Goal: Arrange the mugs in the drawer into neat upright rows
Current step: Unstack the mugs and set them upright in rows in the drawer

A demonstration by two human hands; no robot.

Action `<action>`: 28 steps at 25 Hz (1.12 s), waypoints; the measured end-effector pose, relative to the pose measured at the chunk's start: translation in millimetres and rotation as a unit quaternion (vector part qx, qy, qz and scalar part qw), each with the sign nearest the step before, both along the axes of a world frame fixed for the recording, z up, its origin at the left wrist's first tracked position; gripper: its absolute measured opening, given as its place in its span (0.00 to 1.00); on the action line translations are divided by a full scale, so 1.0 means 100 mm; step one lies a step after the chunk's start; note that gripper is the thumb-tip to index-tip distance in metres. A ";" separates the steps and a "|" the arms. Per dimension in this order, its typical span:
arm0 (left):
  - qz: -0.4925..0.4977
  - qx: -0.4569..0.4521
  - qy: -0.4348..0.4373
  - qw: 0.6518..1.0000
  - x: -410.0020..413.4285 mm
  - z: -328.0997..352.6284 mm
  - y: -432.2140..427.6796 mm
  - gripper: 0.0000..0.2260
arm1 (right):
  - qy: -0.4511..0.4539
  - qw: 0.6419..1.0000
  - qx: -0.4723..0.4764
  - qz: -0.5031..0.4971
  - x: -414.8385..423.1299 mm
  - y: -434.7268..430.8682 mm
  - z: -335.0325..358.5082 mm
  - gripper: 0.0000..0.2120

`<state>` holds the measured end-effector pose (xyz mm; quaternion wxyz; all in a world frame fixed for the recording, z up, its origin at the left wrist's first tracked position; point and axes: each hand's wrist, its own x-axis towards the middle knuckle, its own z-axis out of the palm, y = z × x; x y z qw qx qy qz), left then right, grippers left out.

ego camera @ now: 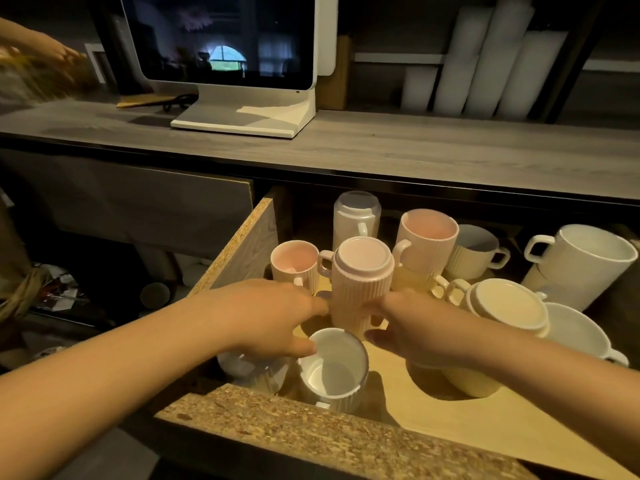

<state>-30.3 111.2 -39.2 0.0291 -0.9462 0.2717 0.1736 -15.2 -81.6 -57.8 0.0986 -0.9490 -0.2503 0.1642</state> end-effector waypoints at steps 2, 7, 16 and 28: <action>-0.032 -0.031 -0.012 0.999 -0.02 0.13 -0.14 0.20 | -0.041 0.999 0.006 0.005 -0.01 -0.13 0.22 0.18; -0.083 -0.072 -0.039 0.993 0.03 0.34 -0.59 0.23 | -0.123 0.991 -0.021 -0.038 -0.04 -0.59 0.57 0.17; -0.096 -0.076 0.035 0.992 0.45 0.15 -1.36 0.26 | -0.068 0.990 -0.069 -0.105 0.08 -1.15 0.51 0.25; -0.076 -0.176 0.056 0.980 0.42 -0.17 -1.30 0.39 | -0.032 0.990 -0.013 -0.133 0.03 -1.23 0.24 0.42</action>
